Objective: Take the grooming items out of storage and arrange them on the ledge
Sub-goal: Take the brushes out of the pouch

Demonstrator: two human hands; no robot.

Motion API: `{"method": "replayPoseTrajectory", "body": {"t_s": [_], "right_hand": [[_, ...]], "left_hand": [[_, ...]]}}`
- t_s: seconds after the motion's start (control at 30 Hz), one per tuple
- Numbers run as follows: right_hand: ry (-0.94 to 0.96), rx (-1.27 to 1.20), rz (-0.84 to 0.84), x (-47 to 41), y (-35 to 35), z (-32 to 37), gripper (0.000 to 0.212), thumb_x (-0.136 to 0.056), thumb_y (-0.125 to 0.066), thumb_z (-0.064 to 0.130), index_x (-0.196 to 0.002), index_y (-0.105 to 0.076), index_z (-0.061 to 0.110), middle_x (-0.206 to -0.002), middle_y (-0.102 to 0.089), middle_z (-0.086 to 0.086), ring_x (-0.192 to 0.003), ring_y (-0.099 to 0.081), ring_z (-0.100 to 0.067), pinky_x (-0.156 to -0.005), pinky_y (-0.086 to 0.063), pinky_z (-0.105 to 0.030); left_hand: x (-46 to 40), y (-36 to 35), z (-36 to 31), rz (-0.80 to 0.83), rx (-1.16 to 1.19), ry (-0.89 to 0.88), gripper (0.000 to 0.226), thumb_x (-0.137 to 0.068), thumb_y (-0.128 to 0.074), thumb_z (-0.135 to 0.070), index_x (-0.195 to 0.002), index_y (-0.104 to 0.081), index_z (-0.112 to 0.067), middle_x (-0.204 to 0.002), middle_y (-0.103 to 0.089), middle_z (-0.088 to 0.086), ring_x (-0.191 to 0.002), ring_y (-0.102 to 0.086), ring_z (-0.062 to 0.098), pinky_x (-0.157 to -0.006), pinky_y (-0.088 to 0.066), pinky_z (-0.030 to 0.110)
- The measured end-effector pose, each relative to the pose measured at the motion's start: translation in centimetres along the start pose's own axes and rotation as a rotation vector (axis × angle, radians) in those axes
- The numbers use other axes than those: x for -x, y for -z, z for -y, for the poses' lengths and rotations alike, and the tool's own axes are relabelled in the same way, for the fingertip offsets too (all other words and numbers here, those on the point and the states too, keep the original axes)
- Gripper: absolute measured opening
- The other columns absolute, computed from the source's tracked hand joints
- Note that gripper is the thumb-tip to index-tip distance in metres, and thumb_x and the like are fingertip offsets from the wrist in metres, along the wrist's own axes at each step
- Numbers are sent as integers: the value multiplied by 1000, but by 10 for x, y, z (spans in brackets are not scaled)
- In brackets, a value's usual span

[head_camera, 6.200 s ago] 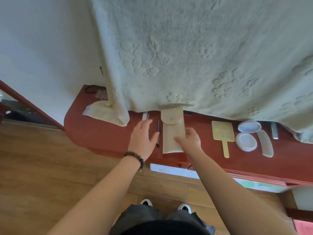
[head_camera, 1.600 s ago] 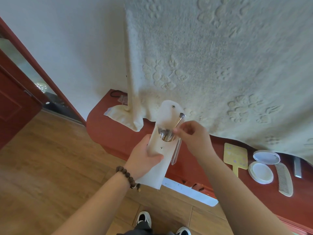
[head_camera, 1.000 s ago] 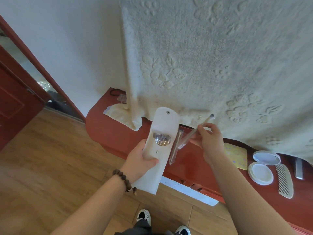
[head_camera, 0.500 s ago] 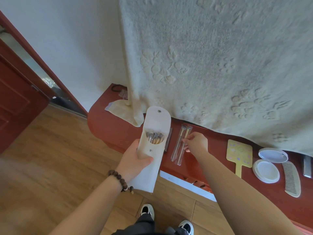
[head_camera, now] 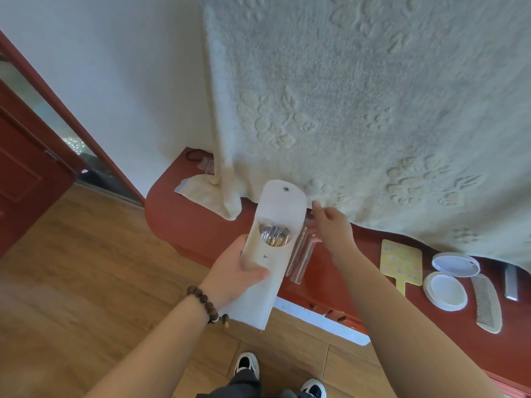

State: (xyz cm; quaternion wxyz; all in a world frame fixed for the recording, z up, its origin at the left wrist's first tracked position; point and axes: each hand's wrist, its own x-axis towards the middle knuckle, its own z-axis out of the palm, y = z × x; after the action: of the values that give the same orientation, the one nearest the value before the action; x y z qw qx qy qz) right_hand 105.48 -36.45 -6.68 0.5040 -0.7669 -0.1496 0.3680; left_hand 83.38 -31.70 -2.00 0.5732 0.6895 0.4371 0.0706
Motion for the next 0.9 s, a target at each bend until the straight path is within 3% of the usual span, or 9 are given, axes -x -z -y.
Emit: {"method": "replayPoseTrajectory", "body": {"t_s": [0.07, 0.13, 0.2, 0.27, 0.5, 0.63, 0.9], "right_hand": [[-13, -380, 219, 18, 7, 32, 48, -94, -46, 51, -108, -67, 10, -96, -72, -13, -89, -69, -25, -80, -57, -39], [76, -478, 252, 37, 21, 55, 36, -95, -52, 38, -105, -68, 7, -97, -71, -12, -91, -66, -27, -76, -53, -36], [204, -408, 164, 53, 36, 68, 16, -90, -63, 20, -93, -69, 6, -87, -65, -12, -84, -58, -27, -71, -48, -37], [316, -298, 123, 70, 47, 74, 10, -87, -66, 14, -89, -70, 5, -83, -65, -16, -78, -58, -25, -71, -47, -39], [587, 29, 82, 110, 54, 61, 11, -88, -62, 7, -90, -71, 14, -90, -71, 2, -87, -64, -9, -73, -46, -15], [682, 84, 59, 114, 61, 52, 13, -86, -64, 3, -87, -72, 13, -93, -67, 0, -90, -62, -13, -73, -47, -24], [843, 133, 80, 108, 70, 44, 11, -83, -68, 2, -87, -73, 10, -99, -63, 3, -96, -59, -16, -77, -43, -18]], "left_hand": [[0, -5, -6, 63, -5, -29, 42, -74, -73, -19, -108, -53, -34, -103, -67, -8, -92, -68, 12, -80, -58, 42], [0, -10, -13, 96, 5, -56, 39, -76, -73, -16, -106, -55, -34, -101, -68, -9, -90, -68, 11, -81, -58, 41], [-1, -15, -21, 101, 16, -77, 37, -76, -73, -16, -105, -57, -33, -99, -69, -10, -89, -68, 9, -80, -58, 40], [-3, -19, -30, 87, 25, -96, 36, -75, -75, -16, -103, -59, -32, -98, -70, -10, -87, -69, 7, -80, -58, 40], [3, -28, -68, 191, 280, -144, 33, -76, -73, -6, -108, -66, -14, -99, -73, 8, -91, -71, 26, -82, -57, 46], [8, -27, -82, 232, 342, -154, 34, -71, -75, -14, -103, -67, -8, -95, -74, 12, -85, -71, 28, -77, -57, 41], [13, -32, -90, 257, 379, -179, 29, -69, -72, -17, -97, -69, -10, -95, -73, 14, -87, -71, 30, -79, -56, 44]]}}
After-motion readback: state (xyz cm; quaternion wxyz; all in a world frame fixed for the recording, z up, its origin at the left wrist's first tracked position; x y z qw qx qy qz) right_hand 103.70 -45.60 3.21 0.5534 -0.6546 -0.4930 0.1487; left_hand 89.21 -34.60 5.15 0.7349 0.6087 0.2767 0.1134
